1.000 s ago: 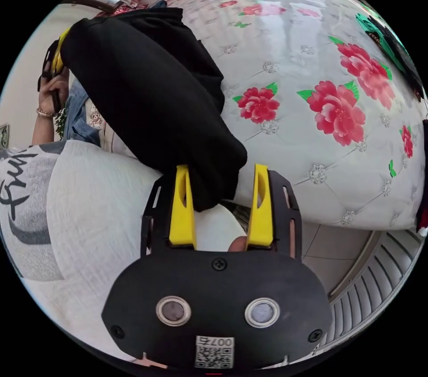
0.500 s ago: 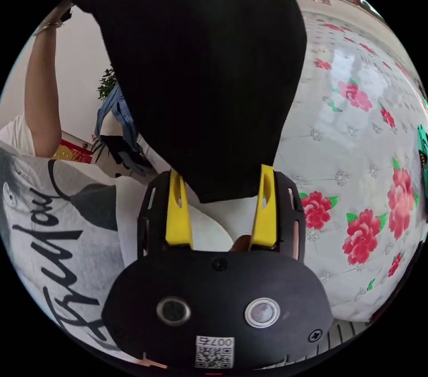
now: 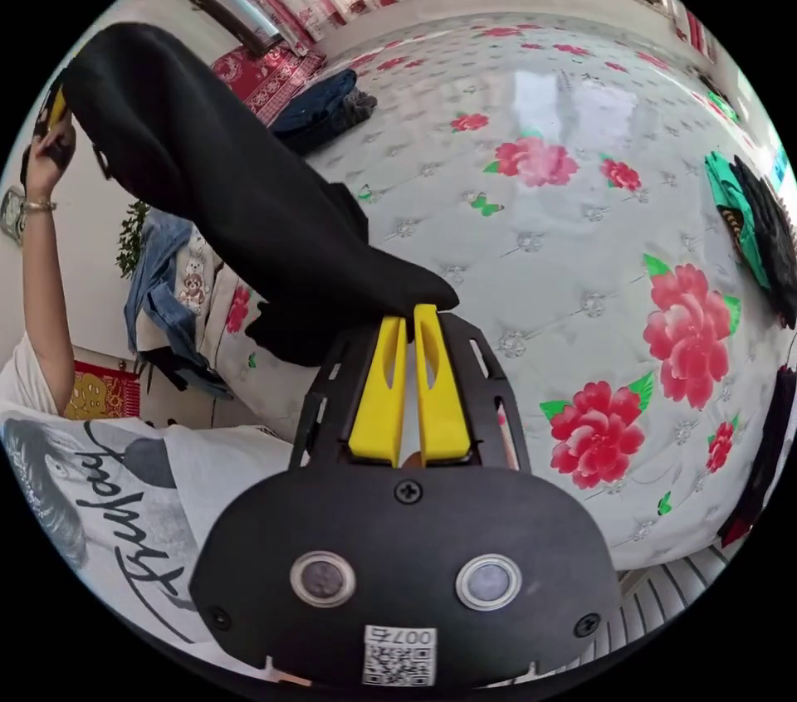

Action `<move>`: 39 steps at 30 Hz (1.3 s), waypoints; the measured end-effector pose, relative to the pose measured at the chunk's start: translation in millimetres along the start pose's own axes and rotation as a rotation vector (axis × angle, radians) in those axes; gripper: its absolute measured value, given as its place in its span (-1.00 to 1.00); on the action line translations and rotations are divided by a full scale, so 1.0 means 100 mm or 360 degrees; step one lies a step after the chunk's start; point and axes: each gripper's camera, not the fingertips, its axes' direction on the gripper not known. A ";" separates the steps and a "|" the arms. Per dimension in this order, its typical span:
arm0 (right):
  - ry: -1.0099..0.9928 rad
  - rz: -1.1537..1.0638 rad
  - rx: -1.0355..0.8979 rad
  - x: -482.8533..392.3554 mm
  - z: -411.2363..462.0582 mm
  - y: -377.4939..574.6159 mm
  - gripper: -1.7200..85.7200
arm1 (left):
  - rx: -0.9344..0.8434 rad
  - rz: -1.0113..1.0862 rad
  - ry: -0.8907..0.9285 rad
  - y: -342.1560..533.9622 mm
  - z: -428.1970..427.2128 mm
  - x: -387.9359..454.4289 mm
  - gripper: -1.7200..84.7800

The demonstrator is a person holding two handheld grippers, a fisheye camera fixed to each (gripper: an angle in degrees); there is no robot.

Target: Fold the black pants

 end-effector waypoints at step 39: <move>0.0087 0.0097 -0.0217 0.80 -0.11 0.17 -0.92 | -0.0781 -0.0925 -0.1265 3.28 -1.71 -1.14 -0.98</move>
